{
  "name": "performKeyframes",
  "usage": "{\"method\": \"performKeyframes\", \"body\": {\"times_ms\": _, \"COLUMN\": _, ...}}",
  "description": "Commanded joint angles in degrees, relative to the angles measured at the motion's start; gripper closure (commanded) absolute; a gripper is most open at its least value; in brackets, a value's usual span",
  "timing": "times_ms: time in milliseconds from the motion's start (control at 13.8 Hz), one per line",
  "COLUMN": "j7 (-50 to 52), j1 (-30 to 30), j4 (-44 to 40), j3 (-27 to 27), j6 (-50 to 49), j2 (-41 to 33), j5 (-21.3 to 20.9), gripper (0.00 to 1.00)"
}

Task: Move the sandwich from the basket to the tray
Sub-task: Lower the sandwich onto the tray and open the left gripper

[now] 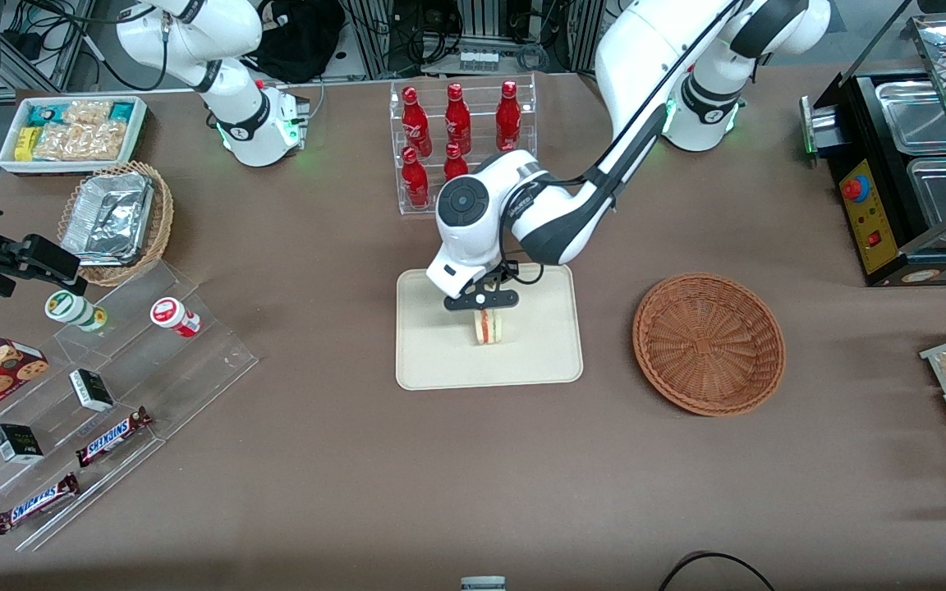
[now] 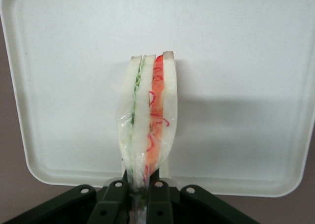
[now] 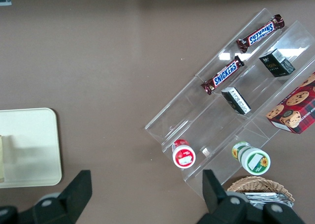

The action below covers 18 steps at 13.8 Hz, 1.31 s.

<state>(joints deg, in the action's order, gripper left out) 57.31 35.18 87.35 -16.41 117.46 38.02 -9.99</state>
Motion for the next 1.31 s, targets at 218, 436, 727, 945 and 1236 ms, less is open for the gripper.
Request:
{"method": "performKeyframes", "body": {"times_ms": 218, "j7": 2.3, "j1": 1.7, "j4": -1.9, "j3": 0.8, "j6": 2.0, "j2": 3.0, "j5": -1.3, "gripper": 0.87}}
{"method": "performKeyframes", "body": {"times_ms": 436, "j7": 3.1, "j1": 1.7, "j4": -1.9, "j3": 0.8, "j6": 2.0, "j2": 3.0, "j5": -1.3, "gripper": 0.43}}
{"method": "performKeyframes", "body": {"times_ms": 727, "j7": 4.9, "j1": 1.3, "j4": -1.6, "j3": 0.9, "j6": 0.1, "j2": -0.7, "j5": -1.2, "gripper": 0.0}}
{"method": "performKeyframes", "body": {"times_ms": 945, "j7": 11.8, "j1": 1.0, "j4": -1.8, "j3": 2.1, "j6": -6.2, "j2": -7.5, "j5": -0.6, "gripper": 0.0}}
{"method": "performKeyframes", "body": {"times_ms": 1236, "j7": 14.0, "j1": -3.3, "j4": -1.6, "j3": 6.0, "j6": -14.7, "j2": -17.9, "j5": 0.0, "gripper": 0.0}}
